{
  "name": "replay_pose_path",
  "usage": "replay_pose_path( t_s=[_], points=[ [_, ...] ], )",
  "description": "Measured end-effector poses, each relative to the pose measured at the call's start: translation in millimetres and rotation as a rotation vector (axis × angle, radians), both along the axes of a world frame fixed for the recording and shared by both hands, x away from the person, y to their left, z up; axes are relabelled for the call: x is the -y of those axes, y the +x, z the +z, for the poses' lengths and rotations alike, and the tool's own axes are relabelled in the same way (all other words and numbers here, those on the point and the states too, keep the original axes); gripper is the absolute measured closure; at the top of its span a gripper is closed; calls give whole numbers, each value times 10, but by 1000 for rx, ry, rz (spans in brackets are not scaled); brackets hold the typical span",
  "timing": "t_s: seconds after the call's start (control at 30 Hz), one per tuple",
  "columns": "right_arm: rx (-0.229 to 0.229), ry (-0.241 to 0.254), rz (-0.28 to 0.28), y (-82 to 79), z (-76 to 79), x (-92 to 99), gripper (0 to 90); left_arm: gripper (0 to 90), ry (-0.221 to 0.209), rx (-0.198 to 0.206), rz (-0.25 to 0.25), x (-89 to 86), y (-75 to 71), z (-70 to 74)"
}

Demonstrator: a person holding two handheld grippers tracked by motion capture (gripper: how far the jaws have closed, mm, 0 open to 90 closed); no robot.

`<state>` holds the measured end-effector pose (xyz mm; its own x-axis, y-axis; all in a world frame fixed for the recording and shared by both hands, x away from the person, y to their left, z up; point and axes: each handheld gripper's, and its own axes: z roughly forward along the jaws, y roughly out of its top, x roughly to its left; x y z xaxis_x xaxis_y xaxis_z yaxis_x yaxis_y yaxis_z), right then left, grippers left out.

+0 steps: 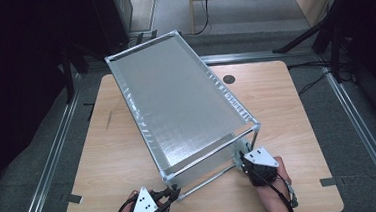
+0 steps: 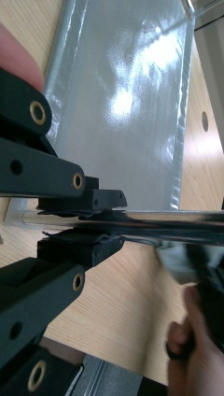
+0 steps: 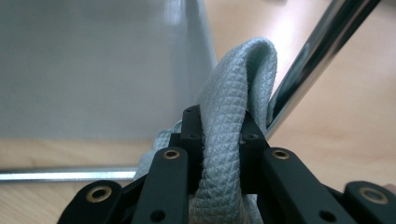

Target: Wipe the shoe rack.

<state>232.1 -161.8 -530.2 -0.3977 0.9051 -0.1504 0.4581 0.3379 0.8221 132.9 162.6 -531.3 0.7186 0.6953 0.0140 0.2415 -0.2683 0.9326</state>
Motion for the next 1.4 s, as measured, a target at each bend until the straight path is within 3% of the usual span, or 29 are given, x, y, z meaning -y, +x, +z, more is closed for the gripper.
replay_pose_path(
  t_s=[0.1, 0.17, 0.23, 0.3, 0.4, 0.5, 0.6, 0.67, 0.77, 0.83, 0.9, 0.97, 1.07, 1.17, 1.23, 1.4],
  points=[
    [170, -46, 0, -150, 264, -30, 783, 811, -3, -3, -2, -2, 1, -2],
    [268, -22, -3, -252, 437, -10, 783, 811, -5, -4, -3, -5, 2, -2],
    [319, -7, -8, -317, 518, 5, 783, 811, -4, -4, -2, -3, 1, -2],
    [287, -19, 2, -303, 465, -5, 781, 811, -4, -5, -2, -2, 2, 1],
    [180, -40, 18, -199, 222, -20, 782, 811, -5, -1, 1, 1, 3, 6],
    [95, -18, 31, -98, 52, -33, 782, 811, -6, -4, -1, 2, 4, 1],
    [38, 17, 46, -19, -34, -80, 779, 811, -8, -3, -2, 3, 5, -4],
    [4, 14, 49, 16, -102, -131, 777, 810, -8, -4, -5, -6, 8, -1],
    [-5, -34, 54, 48, -177, -175, 730, 800, -13, -6, -6, -44, 9, 17],
    [-11, -22, 53, 49, -166, -161, 630, 777, -36, -29, -37, -93, 27, 33],
    [-14, -23, 52, 13, -136, -146, 534, 743, -53, -22, -65, -151, 28, 65],
    [-21, -25, 61, -48, -111, -144, 499, 727, -62, -19, -67, -185, 30, 87],
    [-23, -34, 80, -96, -123, -172, 538, 728, -63, -15, -62, -200, 30, 101],
    [-21, -56, 77, -68, -151, -185, 680, 745, -49, -3, -61, -191, 12, 126],
    [-31, -44, 59, -30, -150, -163, 751, 801, -43, 2, -70, -181, 1, 140],
    [-35, -25, 37, 19, -146, -183, 790, 818, -30, 6, -54, -147, -2, 138]
  ],
)
